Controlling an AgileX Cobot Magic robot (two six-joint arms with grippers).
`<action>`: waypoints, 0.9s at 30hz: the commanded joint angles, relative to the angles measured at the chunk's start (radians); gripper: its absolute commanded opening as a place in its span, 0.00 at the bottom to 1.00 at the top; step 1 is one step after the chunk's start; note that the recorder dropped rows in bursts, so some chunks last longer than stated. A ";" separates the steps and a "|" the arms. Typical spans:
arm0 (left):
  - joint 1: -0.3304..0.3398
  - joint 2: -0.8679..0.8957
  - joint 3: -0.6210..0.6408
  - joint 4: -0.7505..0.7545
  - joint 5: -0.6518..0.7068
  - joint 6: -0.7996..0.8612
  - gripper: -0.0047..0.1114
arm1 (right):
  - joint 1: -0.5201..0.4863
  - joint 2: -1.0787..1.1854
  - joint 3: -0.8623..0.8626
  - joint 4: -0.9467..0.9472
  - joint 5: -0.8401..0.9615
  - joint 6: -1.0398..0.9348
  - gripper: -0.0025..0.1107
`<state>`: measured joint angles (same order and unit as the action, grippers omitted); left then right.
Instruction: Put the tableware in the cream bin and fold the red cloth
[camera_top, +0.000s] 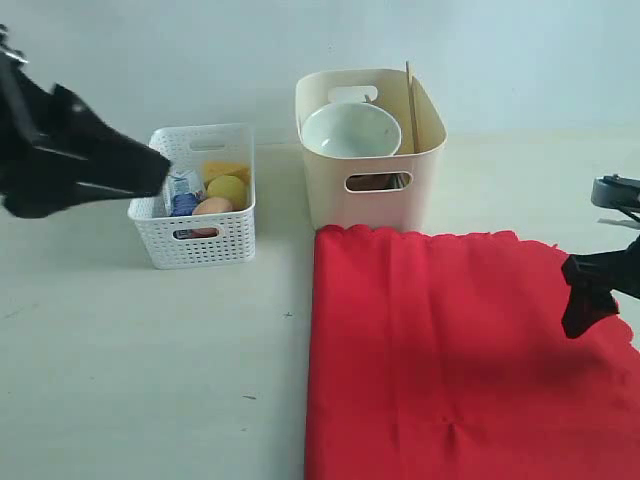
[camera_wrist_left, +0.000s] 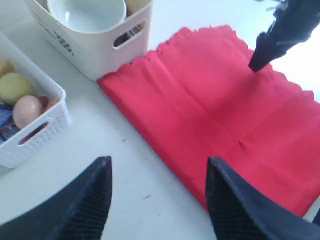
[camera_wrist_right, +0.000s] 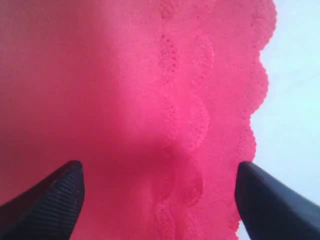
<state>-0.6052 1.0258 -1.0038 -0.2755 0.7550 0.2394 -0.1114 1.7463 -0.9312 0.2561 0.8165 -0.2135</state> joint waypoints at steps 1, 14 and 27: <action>0.036 -0.178 0.061 0.052 -0.018 -0.039 0.51 | -0.004 0.003 0.016 0.004 -0.008 -0.012 0.72; 0.128 -0.643 0.246 0.311 0.037 -0.225 0.51 | -0.004 0.003 0.016 0.004 -0.005 -0.021 0.71; 0.128 -0.817 0.471 0.384 -0.118 -0.278 0.51 | -0.004 0.095 0.019 0.012 -0.004 -0.047 0.72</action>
<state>-0.4801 0.2158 -0.5736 0.0957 0.7224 -0.0241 -0.1114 1.8117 -0.9173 0.2586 0.8145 -0.2367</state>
